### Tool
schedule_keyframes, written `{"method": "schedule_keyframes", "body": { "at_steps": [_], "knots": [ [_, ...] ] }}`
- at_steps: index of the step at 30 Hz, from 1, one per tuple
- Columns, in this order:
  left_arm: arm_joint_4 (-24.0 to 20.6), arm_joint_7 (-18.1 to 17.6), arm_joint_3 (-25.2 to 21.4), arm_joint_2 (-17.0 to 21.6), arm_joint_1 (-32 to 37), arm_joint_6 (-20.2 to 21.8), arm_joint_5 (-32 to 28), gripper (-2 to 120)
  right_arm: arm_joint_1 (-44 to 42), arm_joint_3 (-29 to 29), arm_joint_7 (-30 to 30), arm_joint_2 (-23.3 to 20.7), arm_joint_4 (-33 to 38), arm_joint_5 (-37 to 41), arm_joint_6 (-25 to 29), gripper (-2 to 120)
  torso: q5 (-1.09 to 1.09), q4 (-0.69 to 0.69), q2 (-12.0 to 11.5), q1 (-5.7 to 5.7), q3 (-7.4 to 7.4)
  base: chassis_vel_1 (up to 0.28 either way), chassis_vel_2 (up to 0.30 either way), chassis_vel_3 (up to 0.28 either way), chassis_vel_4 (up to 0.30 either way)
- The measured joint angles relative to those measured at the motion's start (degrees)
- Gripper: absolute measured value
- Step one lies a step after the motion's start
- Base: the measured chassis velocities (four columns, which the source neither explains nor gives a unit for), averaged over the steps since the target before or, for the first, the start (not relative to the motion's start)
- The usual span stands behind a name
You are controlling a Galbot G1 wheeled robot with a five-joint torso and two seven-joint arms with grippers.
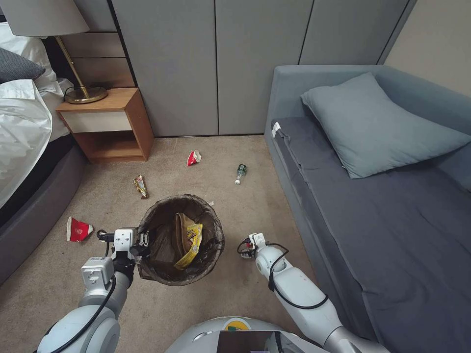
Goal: Pick up the trash bin, then pick up the garbage from the floor and place it into the trash bin.
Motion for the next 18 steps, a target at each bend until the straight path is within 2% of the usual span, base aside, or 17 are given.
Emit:
{"method": "schedule_keyframes", "body": {
  "at_steps": [6, 11, 13, 18],
  "knots": [
    [0.0, 0.0, 0.0, 0.1, -0.2, 0.0, -0.1, 5, 0.0, 0.0, 0.0, 0.0, 0.0, -0.1, 0.0, 100, 0.0, 0.01, 0.0, 0.0, 0.0, 0.0, 0.0, 0.0, 0.0],
    [0.0, 0.0, 0.1, 0.1, -0.3, 0.0, -0.1, 5, 0.0, 0.1, -0.2, 0.0, 0.1, -0.1, 0.1, 91, 0.0, 0.0, 0.0, 0.0, 0.0, 0.0, 0.0, 0.0, 0.0],
    [0.0, 0.0, 0.1, 0.1, -0.3, 0.0, -0.1, 5, -0.2, 0.1, -0.3, 0.0, 0.2, -0.1, 0.1, 83, 0.0, 0.0, 0.0, 0.0, 0.0, 0.0, 0.0, 0.0, 0.0],
    [0.0, 0.0, 0.0, 0.1, -0.3, 0.0, -0.1, 5, -0.4, 0.0, -0.3, 0.0, 0.4, -0.1, 0.1, 76, 0.0, 0.01, 0.0, 0.0, -0.01, 0.0, 0.0, 0.0, 0.0]
  ]
}}
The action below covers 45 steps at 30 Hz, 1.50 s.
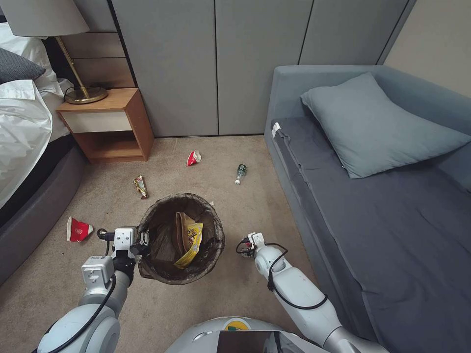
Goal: Pick up the trash bin, then pick up the garbage from the floor and place it into the trash bin.
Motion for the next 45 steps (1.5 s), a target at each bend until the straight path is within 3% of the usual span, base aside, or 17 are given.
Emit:
{"method": "schedule_keyframes", "body": {
  "at_steps": [13, 19, 31, 42, 44, 45],
  "knots": [
    [0.0, 0.0, 0.1, -0.1, -0.1, 0.0, 0.0, 5, -0.3, 0.1, -0.3, 0.3, -0.4, -0.5, 0.3, 43, 0.05, 0.04, 0.0, 0.0, 0.0, 0.0, 0.0, 0.0, 0.0],
    [0.0, 0.0, 0.1, -0.2, -0.2, 0.0, 0.1, 5, -0.3, 0.2, -0.4, 0.3, -0.5, -0.6, 0.5, 34, 0.06, 0.03, 0.0, 0.0, 0.0, 0.0, 0.0, 0.0, 0.0],
    [0.0, 0.0, 0.2, -0.2, -0.3, 0.0, 0.2, 5, -0.3, 1.1, -0.7, 0.3, -1.5, -1.8, 1.0, 2, 0.0, 0.0, 0.0, 0.01, 0.02, 0.0, 0.0, 0.0, 0.0],
    [0.0, 0.1, 0.2, -0.1, -0.3, -0.1, 0.2, 5, -0.6, 3.1, -1.1, 0.7, -1.4, -3.7, 1.9, 0, 0.05, 0.02, 0.0, 0.01, 0.02, 0.0, 0.0, 0.0, 0.0],
    [0.0, 0.2, 0.1, 0.0, -0.2, -0.1, 0.2, 5, -1.2, 4.9, -1.0, 0.4, 1.2, -5.5, 2.9, 0, -0.17, -0.15, 0.0, 0.02, 0.04, 0.0, 0.0, 0.0, 0.0],
    [0.0, 0.2, 0.1, 0.0, -0.2, -0.1, 0.2, 5, -1.2, 4.9, -1.0, 0.4, 1.2, -5.5, 2.9, 0, -0.17, -0.15, 0.0, 0.02, 0.04, 0.0, 0.0, 0.0, 0.0]
  ]
}}
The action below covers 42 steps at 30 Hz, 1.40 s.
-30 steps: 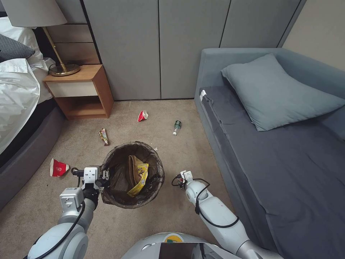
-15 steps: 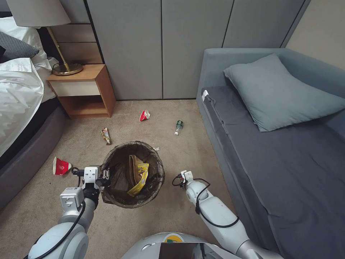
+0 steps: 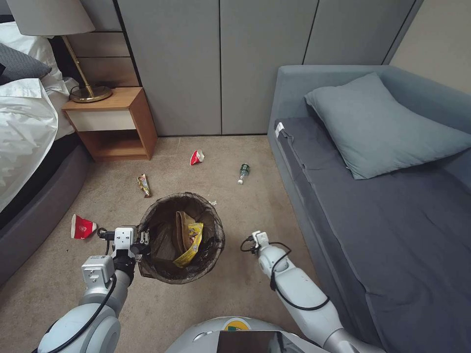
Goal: Pick up the trash bin, then pick up the garbage from the floor and place it into the trash bin.
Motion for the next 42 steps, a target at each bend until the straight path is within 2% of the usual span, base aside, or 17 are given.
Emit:
{"method": "schedule_keyframes", "body": {
  "at_steps": [2, 5, 7, 8, 11, 12, 15, 16, 19, 20, 23, 24, 26, 27, 30, 37, 42],
  "knots": [
    [0.0, 0.1, 0.0, 0.2, 0.0, 0.0, -0.1, 5, -0.9, 0.7, -0.4, -1.1, 6.0, 0.0, 0.4, 0, 0.21, 0.1, 0.0, 0.0, -0.02, -0.011, -0.029, -0.011, -0.018],
    [0.0, 0.2, 0.1, 0.2, 0.0, 0.1, -0.1, 5, -1.9, 1.5, -0.5, -2.6, 11.1, -0.1, 1.3, 0, 0.11, 0.12, 0.0, 0.0, -0.02, 0.0, 0.0, 0.0, 0.0],
    [0.0, 0.2, 0.3, 0.3, 0.0, 0.1, -0.1, 5, -2.5, 2.2, -0.4, -3.5, 14.8, -0.4, 2.4, 0, 0.19, 0.14, 0.0, 0.0, -0.02, 0.0, 0.0, 0.0, 0.0],
    [0.0, 0.2, 0.3, 0.3, 0.0, 0.1, -0.1, 5, -2.5, 2.2, -0.4, -3.5, 14.8, -0.4, 2.4, 0, 0.19, 0.14, 0.0, 0.0, -0.02, 0.0, 0.0, 0.0, 0.0],
    [0.0, 0.2, 0.4, 0.5, 0.1, 0.1, -0.1, 5, -3.4, 3.4, 0.3, -5.6, 22.2, 0.3, 2.8, 0, 0.18, 0.13, 0.0, 0.0, -0.03, 0.0, 0.0, 0.0, 0.0],
    [0.0, 0.2, 0.4, 0.5, 0.1, 0.1, -0.1, 5, -3.4, 3.4, 0.3, -5.6, 22.2, 0.3, 2.8, 0, 0.18, 0.13, 0.0, 0.0, -0.03, 0.0, 0.0, 0.0, 0.0],
    [0.0, 0.2, 0.3, 0.7, 0.3, 0.2, -0.4, 5, -4.6, 4.0, 1.0, -8.8, 31.6, 3.5, 2.7, 0, 0.17, 0.14, 0.0, 0.0, -0.03, 0.0, 0.0, 0.0, 0.0],
    [0.0, 0.2, 0.3, 0.7, 0.3, 0.2, -0.4, 5, -4.6, 4.0, 1.0, -8.8, 31.6, 3.5, 2.7, 0, 0.17, 0.14, 0.0, 0.0, -0.03, 0.0, 0.0, 0.0, 0.0],
    [0.0, -0.1, 0.2, 0.9, 0.5, 0.7, -1.5, 5, -5.3, 4.2, 1.9, -12.9, 40.1, 8.8, 2.1, 0, 0.18, 0.15, 0.0, 0.0, -0.03, 0.0, 0.0, 0.0, 0.0],
    [0.0, -0.1, 0.2, 0.9, 0.5, 0.7, -1.5, 5, -5.3, 4.2, 1.9, -12.9, 40.1, 8.8, 2.1, 0, 0.18, 0.15, 0.0, 0.0, -0.03, 0.0, 0.0, 0.0, 0.0],
    [0.0, -0.4, 0.2, 1.0, 0.6, 0.9, -2.0, 5, -5.8, 4.6, 1.6, -16.3, 47.3, 12.8, 2.2, 0, 0.18, 0.14, 0.0, 0.0, -0.03, 0.0, 0.0, 0.0, 0.0],
    [0.0, -0.4, 0.2, 1.0, 0.6, 0.9, -2.0, 5, -5.8, 4.6, 1.6, -16.3, 47.3, 12.8, 2.2, 0, 0.18, 0.14, 0.0, 0.0, -0.03, 0.0, 0.0, 0.0, 0.0],
    [0.0, -0.5, 0.2, 1.2, 0.6, 1.1, -2.2, 5, -5.8, 4.8, 0.3, -18.7, 52.2, 16.3, 2.4, 0, 0.18, 0.15, 0.0, -0.01, -0.03, 0.0, 0.0, 0.0, 0.0],
    [0.0, -0.5, 0.2, 1.2, 0.6, 1.1, -2.2, 5, -5.8, 4.8, 0.3, -18.7, 52.2, 16.3, 2.4, 0, 0.18, 0.15, 0.0, -0.01, -0.03, 0.0, 0.0, 0.0, 0.0],
    [0.0, -1.1, 0.2, 1.3, 0.6, 1.5, -2.7, 5, -5.5, 3.8, -4.5, -22.3, 59.0, 21.3, 3.8, 0, 0.18, 0.14, 0.0, -0.01, -0.03, 0.0, 0.0, 0.0, 0.0],
    [0.0, -1.6, 0.2, 1.5, 0.8, 1.9, -3.2, 5, -4.3, 0.5, -8.6, -24.3, 63.3, 26.2, 3.6, 0, 0.17, 0.15, 0.0, -0.01, -0.03, 0.0, 0.0, 0.0, 0.0],
    [0.0, -1.8, 0.5, 1.6, 0.7, 2.3, -3.5, 5, -4.3, -2.7, -10.8, -24.6, 64.0, 26.3, 3.1, 0, 0.17, 0.15, 0.0, 0.0, -0.03, 0.0, 0.0, 0.0, 0.0]
  ]
}}
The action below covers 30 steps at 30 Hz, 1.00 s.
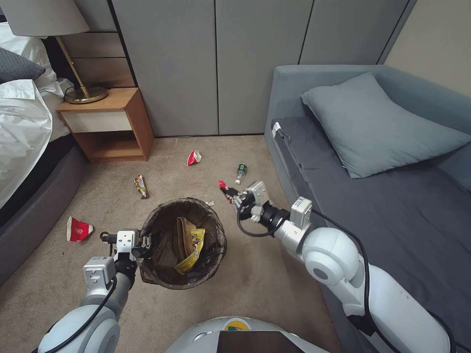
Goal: Pick up the trash bin, then pick up the garbage from the floor and place it into the trash bin.
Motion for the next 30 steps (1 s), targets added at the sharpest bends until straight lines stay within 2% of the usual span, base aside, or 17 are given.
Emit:
{"method": "schedule_keyframes", "body": {
  "at_steps": [3, 12, 17, 20, 23, 24, 27, 29, 30],
  "knots": [
    [0.0, -0.1, 0.3, 0.0, -0.4, 0.2, 0.0, 5, 0.3, -4.9, -0.8, -0.7, 0.6, -0.7, -0.1, 0, 0.0, -0.01, 0.0, 0.0, 0.0, 0.0, 0.0, 0.0, 0.0],
    [0.0, -0.1, 0.8, -0.5, -0.8, 0.3, 0.2, 5, 5.3, -14.7, 0.1, -0.2, -0.5, -1.4, -1.2, 0, 0.0, 0.01, 0.0, 0.0, 0.0, 0.0, 0.0, 0.0, 0.0],
    [0.0, 0.0, 0.8, -0.6, -0.8, 0.3, 0.3, 5, 6.8, -17.6, 1.0, 0.2, -1.3, -1.5, -1.5, -2, -0.01, 0.0, 0.0, 0.0, 0.0, 0.0, 0.0, 0.0, 0.0],
    [0.0, 0.0, 0.9, -0.7, -0.9, 0.3, 0.3, 5, 7.5, -18.6, 1.7, 0.6, -1.8, -1.8, -1.9, 2, -0.01, 0.0, 0.0, 0.0, 0.0, 0.0, 0.0, 0.0, 0.0],
    [0.0, 0.0, 1.0, -0.8, -1.0, 0.3, 0.4, 5, 8.3, -19.1, 2.7, 1.1, -2.2, -1.9, -2.5, 14, 0.0, 0.0, 0.0, 0.0, 0.0, 0.0, 0.0, 0.0, 0.0],
    [0.0, 0.0, 1.0, -0.8, -1.0, 0.3, 0.4, 5, 8.3, -19.1, 2.7, 1.1, -2.2, -1.9, -2.5, 14, 0.0, 0.0, 0.0, 0.0, 0.0, 0.0, 0.0, 0.0, 0.0],
    [0.0, 0.1, 1.0, -0.9, -1.0, 0.4, 0.4, 5, 8.5, -19.1, 3.4, 1.1, -2.1, -1.8, -3.2, 29, -0.01, 0.0, 0.0, 0.0, 0.0, 0.0, 0.0, 0.0, 0.0],
    [0.0, 0.1, 1.0, -0.9, -1.0, 0.4, 0.4, 5, 8.5, -19.1, 3.6, 1.1, -2.0, -1.8, -3.2, 32, 0.0, 0.0, 0.0, 0.0, 0.0, 0.0, 0.0, 0.0, 0.0],
    [0.0, 0.1, 1.1, -1.0, -1.0, 0.4, 0.4, 5, 8.5, -19.1, 3.7, 1.1, -2.0, -1.8, -3.2, 39, 0.0, 0.0, 0.0, 0.0, 0.0, 0.0, 0.0, 0.0, 0.0]
  ]
}}
